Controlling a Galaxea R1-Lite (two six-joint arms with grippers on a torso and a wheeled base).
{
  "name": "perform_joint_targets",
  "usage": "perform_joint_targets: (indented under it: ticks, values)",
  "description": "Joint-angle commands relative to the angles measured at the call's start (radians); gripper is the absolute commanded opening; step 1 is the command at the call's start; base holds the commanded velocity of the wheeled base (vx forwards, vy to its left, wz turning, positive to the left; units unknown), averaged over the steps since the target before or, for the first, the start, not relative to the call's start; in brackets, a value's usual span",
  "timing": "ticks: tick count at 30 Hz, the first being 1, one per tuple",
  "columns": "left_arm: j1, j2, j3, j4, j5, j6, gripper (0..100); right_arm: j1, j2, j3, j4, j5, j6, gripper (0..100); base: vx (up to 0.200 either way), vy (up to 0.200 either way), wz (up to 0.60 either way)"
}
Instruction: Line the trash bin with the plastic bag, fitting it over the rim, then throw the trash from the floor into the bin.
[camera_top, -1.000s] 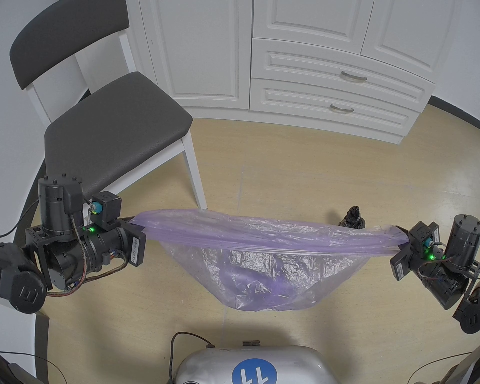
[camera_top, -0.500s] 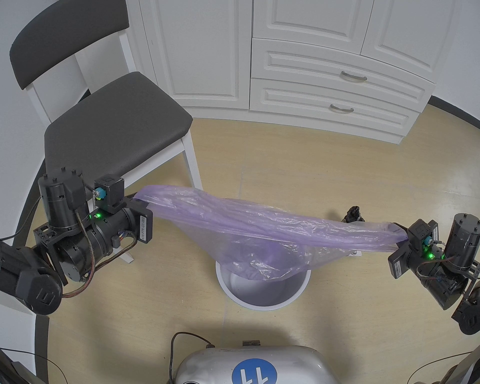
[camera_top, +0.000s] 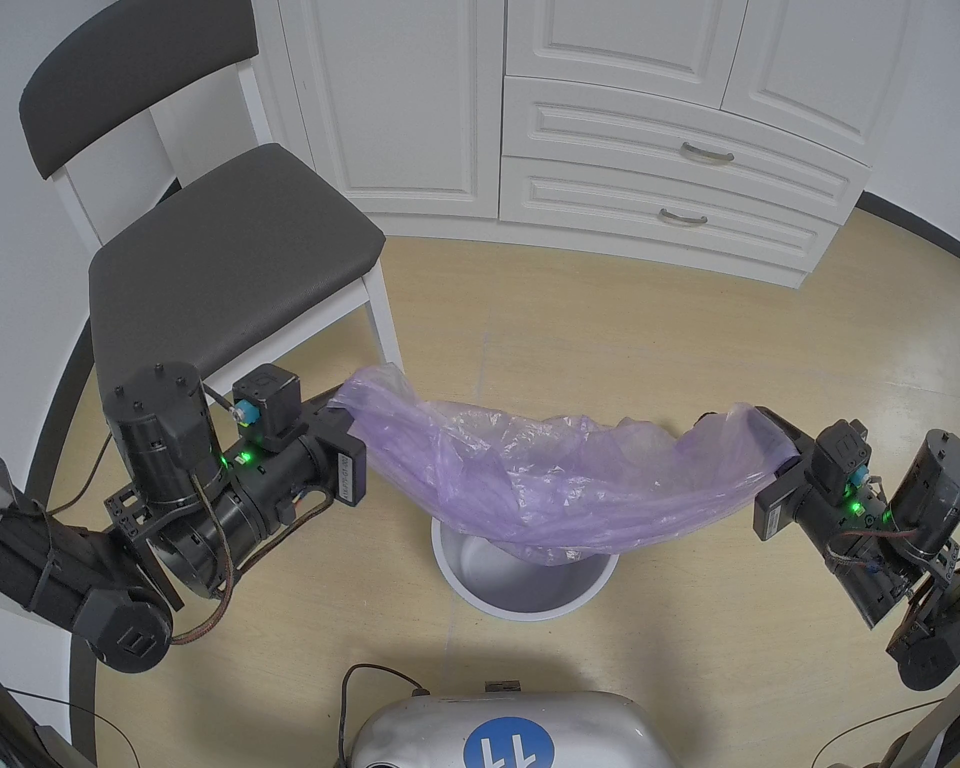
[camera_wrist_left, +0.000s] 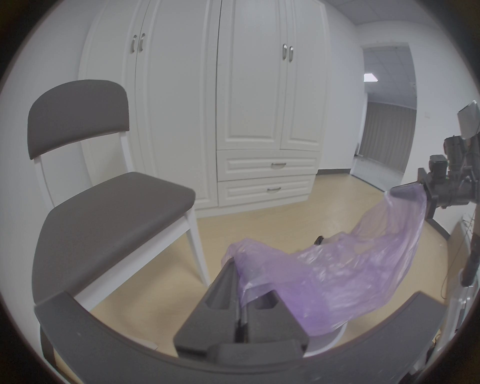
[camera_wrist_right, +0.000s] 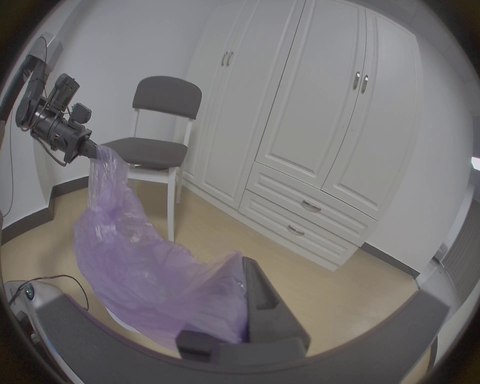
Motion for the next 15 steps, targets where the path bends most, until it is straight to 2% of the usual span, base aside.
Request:
perform_joint_targets:
  ticks: [1,2,9,15]
  values:
    - [-0.074,0.029,0.023,-0.073,-0.001,-0.001,0,0.044,0.102,0.004,-0.087,0.012,-0.001,0,0.0,0.0,0.0]
    - [-0.093,0.037,0.028,-0.1,-0.001,-0.001,0,0.045,0.131,0.001,-0.125,0.012,-0.001,0,0.0,0.0,0.0]
    - [-0.185,0.069,0.056,-0.234,0.005,0.0,0,0.087,0.187,-0.011,-0.128,0.012,0.032,0,0.0,0.0,0.0]
    - [-0.205,0.076,0.06,-0.265,0.007,-0.001,0,0.084,0.138,0.004,-0.128,0.011,0.03,0,0.0,0.0,0.0]
